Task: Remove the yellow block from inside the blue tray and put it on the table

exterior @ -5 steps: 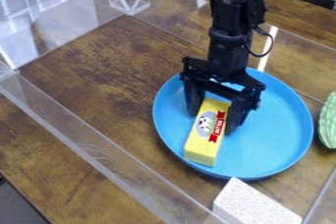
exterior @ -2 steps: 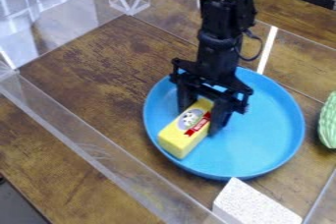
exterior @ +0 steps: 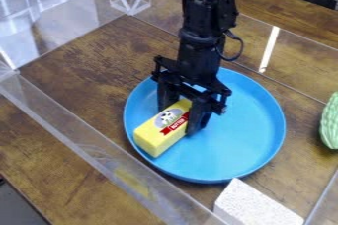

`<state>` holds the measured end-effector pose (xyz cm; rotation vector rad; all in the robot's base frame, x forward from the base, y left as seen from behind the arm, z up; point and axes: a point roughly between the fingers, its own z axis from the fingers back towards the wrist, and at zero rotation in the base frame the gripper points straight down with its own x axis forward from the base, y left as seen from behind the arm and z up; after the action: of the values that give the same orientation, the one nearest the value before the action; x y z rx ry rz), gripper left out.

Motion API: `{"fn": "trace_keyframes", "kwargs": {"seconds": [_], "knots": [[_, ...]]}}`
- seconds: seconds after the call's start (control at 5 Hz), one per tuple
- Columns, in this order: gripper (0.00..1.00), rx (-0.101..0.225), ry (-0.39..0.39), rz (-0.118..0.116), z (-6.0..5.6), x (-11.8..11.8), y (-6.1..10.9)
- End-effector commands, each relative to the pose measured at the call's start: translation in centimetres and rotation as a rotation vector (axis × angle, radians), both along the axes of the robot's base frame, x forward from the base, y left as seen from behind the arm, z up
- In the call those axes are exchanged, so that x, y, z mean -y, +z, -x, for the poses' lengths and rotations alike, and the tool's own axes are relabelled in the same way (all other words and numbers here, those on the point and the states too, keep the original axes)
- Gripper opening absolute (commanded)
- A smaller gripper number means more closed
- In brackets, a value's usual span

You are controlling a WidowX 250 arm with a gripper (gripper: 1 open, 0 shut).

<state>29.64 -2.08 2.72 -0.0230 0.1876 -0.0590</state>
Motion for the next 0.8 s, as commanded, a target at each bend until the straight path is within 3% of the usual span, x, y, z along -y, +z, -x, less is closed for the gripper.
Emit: {"fn": "trace_keyframes", "kwargs": {"seconds": [0.0, 0.2, 0.6], "knots": [[0.00, 0.070, -0.004, -0.006, -1.1, -0.7, 3.5], [0.00, 0.075, -0.027, -0.013, -1.0, -1.0, 5.3], [0.00, 0.120, -0.058, -0.060, -2.4, -4.4, 10.1]]}}
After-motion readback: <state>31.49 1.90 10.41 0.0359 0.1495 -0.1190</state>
